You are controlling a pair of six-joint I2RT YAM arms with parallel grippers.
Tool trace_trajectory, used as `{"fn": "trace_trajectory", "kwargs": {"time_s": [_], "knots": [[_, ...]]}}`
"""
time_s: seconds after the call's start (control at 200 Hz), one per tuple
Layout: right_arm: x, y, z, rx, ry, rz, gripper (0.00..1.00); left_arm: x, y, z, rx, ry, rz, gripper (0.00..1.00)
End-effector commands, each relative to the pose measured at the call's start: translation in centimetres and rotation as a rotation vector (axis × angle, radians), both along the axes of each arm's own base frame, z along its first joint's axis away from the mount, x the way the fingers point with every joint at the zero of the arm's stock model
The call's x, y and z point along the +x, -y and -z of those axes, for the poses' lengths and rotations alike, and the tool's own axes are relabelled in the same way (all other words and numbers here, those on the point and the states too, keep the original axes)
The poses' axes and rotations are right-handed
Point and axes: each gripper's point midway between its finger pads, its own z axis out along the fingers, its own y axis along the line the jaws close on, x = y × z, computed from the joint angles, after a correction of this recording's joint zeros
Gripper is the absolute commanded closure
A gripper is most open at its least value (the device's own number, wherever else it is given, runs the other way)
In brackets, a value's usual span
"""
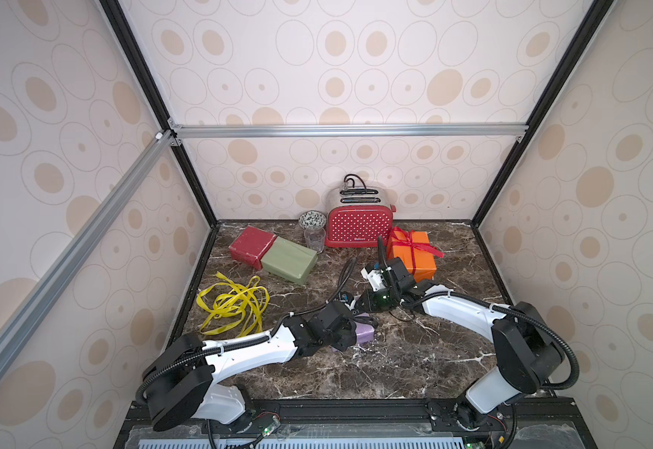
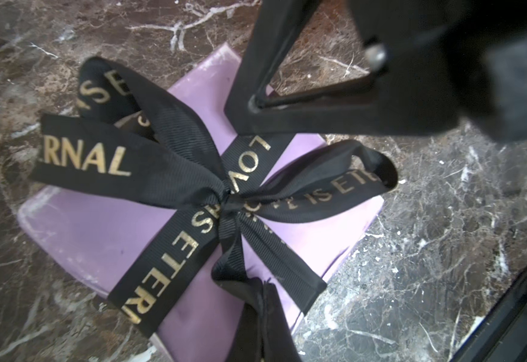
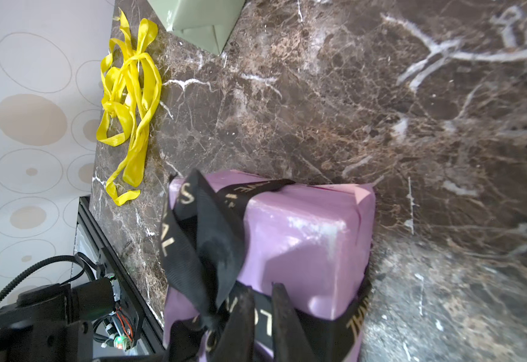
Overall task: Untie the ribbon bows on the gift boxes
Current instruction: Untie the ribbon from the gift box.
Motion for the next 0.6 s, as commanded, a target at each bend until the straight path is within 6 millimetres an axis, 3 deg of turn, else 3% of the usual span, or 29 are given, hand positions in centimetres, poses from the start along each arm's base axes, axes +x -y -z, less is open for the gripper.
{"fn": "trace_trajectory", "kwargs": {"time_s": [0.0, 0.165, 0.421, 0.596], "knots": [[0.6, -0.1, 0.9, 0.002, 0.007, 0.023, 0.86, -0.4, 0.4, -0.7, -0.035, 0.007, 0.015, 1.00], [0.1, 0.5, 3.2, -0.052, -0.038, 0.062, 0.91, 0.0, -1.1, -0.6, 0.024, 0.028, -0.027, 1.00], [0.4, 1.7, 4.5, -0.114, -0.060, 0.139, 1.00, 0.7, -3.0, -2.5, -0.028, 0.120, -0.120, 1.00], [0.5, 2.2, 5.7, -0.164, -0.071, 0.164, 1.00, 0.9, -5.1, -3.1, -0.031, 0.169, -0.193, 1.00]]}}
